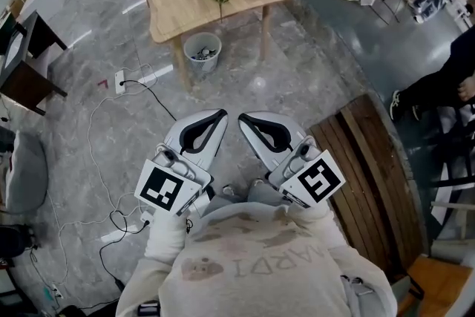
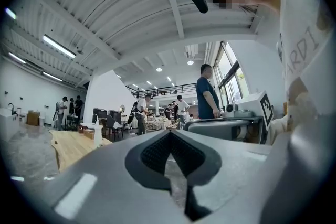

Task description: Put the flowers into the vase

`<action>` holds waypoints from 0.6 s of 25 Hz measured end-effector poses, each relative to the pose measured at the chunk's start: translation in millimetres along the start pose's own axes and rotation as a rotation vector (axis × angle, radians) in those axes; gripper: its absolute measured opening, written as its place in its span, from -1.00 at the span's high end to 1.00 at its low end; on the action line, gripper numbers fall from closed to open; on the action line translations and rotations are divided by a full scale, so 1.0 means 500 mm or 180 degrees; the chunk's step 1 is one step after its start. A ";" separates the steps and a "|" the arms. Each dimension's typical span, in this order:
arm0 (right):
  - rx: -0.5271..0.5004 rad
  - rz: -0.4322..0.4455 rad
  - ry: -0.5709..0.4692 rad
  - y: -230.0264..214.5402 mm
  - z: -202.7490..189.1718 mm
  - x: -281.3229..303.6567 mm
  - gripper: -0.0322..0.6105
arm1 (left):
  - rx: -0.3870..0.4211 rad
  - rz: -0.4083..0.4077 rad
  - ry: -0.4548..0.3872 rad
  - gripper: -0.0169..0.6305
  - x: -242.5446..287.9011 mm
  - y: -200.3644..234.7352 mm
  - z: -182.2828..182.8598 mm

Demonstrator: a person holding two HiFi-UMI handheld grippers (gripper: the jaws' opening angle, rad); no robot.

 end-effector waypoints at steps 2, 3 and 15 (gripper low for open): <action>0.0020 -0.0064 0.0028 0.003 -0.005 0.005 0.84 | -0.0036 -0.0002 -0.0010 0.95 -0.004 0.014 -0.007; 0.0019 -0.0102 0.0059 0.002 -0.008 0.006 0.84 | -0.0069 -0.0010 -0.0015 0.95 -0.004 0.019 -0.011; 0.0076 -0.0136 0.0136 -0.104 -0.027 0.074 0.79 | -0.0191 0.0005 -0.0012 0.95 0.063 0.114 -0.027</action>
Point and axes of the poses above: the fingertips, and each gripper's own axes: x forward along the fingers, y to its left, z out of its top, the point moved 9 cm from there along -x, backward along the fingers, and after that the axes turned 7 degrees about y, right-handed, at the moved point
